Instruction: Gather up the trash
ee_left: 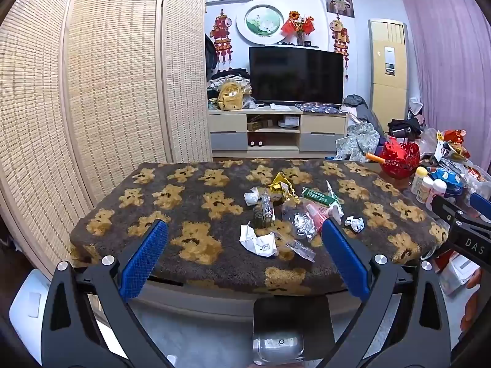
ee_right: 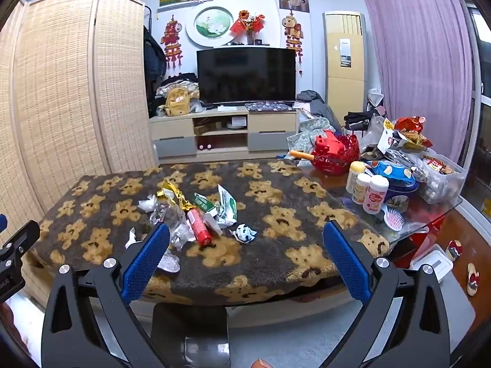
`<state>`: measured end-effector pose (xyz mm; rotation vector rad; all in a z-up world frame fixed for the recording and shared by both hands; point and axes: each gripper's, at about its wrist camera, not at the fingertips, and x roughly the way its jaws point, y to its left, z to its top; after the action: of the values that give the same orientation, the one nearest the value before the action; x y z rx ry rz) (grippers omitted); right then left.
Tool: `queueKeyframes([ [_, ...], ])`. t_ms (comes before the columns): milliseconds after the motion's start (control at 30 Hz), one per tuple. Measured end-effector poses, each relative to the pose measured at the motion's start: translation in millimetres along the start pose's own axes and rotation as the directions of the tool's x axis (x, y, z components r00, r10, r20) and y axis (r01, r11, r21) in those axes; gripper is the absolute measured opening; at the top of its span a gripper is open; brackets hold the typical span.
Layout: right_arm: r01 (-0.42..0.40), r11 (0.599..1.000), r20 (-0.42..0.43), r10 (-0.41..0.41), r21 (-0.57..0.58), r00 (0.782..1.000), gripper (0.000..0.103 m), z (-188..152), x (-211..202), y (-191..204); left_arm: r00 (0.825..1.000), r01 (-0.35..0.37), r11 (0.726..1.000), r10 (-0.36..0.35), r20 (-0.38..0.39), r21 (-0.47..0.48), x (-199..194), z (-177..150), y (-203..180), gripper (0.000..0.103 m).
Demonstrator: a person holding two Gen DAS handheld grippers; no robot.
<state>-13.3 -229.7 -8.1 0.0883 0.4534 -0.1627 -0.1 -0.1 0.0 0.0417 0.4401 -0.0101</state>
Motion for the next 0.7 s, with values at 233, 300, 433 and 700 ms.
queueKeyframes([
  [233, -0.009, 1.000, 0.001, 0.009, -0.003, 1.000, 0.100, 1.3, -2.8, 1.1, 1.000, 0.004, 1.000, -0.004, 0.000, 0.010, 2.1, -0.2, -1.3, 0.095],
  [300, -0.007, 1.000, 0.006, 0.007, -0.001, 1.000, 0.100, 5.4, -3.8, 0.0, 1.000, -0.003, 1.000, 0.003, 0.011, 0.004, -1.7, 4.8, -0.2, 0.095],
  [433, -0.006, 1.000, 0.003, 0.006, 0.003, 1.000, 0.100, 3.1, -1.8, -0.5, 1.000, 0.000, 1.000, 0.000, 0.010, 0.001, -1.3, 8.1, 1.1, 0.095],
  [700, -0.014, 1.000, 0.001, 0.014, -0.004, 1.000, 0.100, 2.3, -2.1, 3.6, 1.000, -0.005, 1.000, 0.005, 0.014, 0.007, -5.2, 7.1, -0.3, 0.095],
])
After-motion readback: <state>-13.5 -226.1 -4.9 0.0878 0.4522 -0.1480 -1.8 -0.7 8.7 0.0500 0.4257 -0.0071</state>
